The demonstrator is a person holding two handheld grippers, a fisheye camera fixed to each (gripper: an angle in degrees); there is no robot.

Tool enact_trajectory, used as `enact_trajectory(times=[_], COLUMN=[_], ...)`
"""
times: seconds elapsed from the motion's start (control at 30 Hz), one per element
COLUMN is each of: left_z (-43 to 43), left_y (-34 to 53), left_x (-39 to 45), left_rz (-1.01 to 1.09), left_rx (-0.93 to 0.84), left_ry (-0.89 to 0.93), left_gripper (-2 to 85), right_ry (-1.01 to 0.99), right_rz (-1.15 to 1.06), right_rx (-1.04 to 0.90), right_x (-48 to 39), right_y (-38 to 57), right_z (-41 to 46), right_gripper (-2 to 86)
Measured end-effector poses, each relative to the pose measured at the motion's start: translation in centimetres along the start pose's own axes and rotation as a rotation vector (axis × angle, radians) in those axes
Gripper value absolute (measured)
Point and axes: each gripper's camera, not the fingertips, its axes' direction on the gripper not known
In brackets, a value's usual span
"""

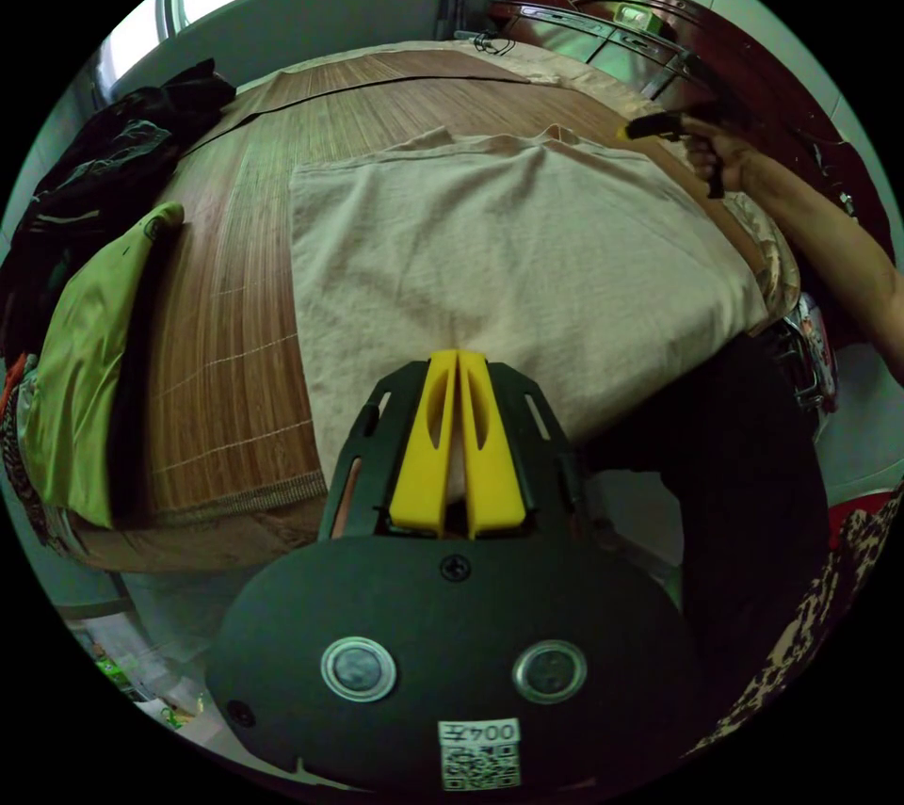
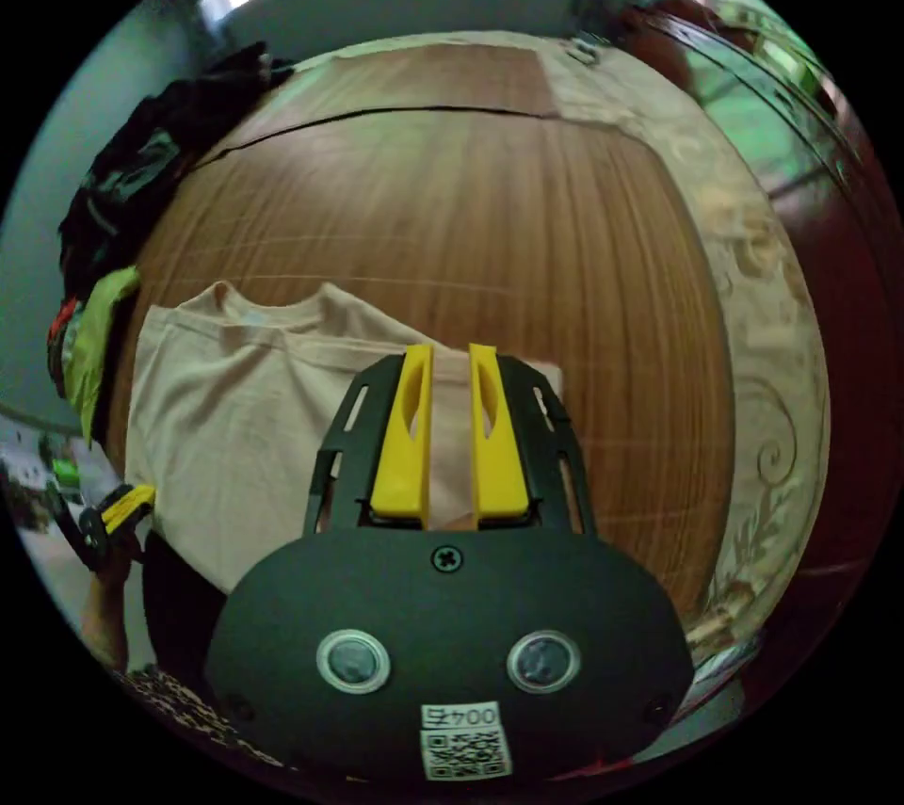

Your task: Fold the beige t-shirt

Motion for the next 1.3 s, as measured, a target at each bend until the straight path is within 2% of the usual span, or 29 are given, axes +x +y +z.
enact_trajectory(times=[0.07, 0.2, 0.33, 0.57, 0.67, 0.73, 0.87, 1.03, 1.17, 1.23, 1.3], left_z=[0.5, 1.6, 2.6, 4.4, 4.2, 2.6, 1.1, 5.2, 12.6, 16.6, 18.2], left_y=[0.2, 0.7, 1.1, 1.9, 2.1, 1.7, -3.8, -12.9, -18.6, -19.8, -19.6], left_x=[0.0, 0.1, 0.4, 0.1, -1.0, -1.6, -4.5, -8.2, -10.2, -11.3, -12.8], left_rz=[-0.003, -0.003, 0.001, -0.003, -0.025, -0.033, -0.04, -0.058, -0.054, -0.071, -0.094], left_rx=[0.001, -0.002, -0.008, -0.008, 0.002, 0.074, 0.156, 0.159, 0.056, -0.024, -0.026], left_ry=[0.003, -0.004, -0.016, -0.004, 0.016, 0.014, 0.013, -0.03, -0.05, -0.149, -0.131], left_gripper=[0.4, 0.4, 0.4, 0.5, 0.6, 0.7, 0.9, 0.9, 0.9, 0.9, 0.8], right_ry=[-0.037, -0.088, 0.034, 0.018, -0.055, -0.082, -0.089, -0.018, 0.002, 0.005, 0.027], right_rz=[0.123, 0.153, 0.083, 0.248, 0.202, 0.144, 0.041, -0.012, 0.0, 0.004, 0.02], right_rx=[-0.014, -0.026, -0.017, 0.089, 0.147, 0.162, 0.129, 0.098, 0.087, 0.074, 0.054], right_x=[3.8, 5.5, 4.7, 7.6, 7.3, 6.5, 4.6, 3.0, 2.9, 3.1, 3.5], right_y=[1.8, 3.2, 3.3, 5.0, 6.0, 6.4, 6.3, 5.8, 5.2, 5.1, 4.9], right_z=[0.0, 0.5, 0.4, -1.6, -2.8, -3.3, -3.0, -2.2, -1.7, -1.2, -0.7], right_gripper=[7.8, 8.5, 6.0, 6.5, 6.2, 5.7, 5.0, 5.6, 6.1, 6.2, 6.1])
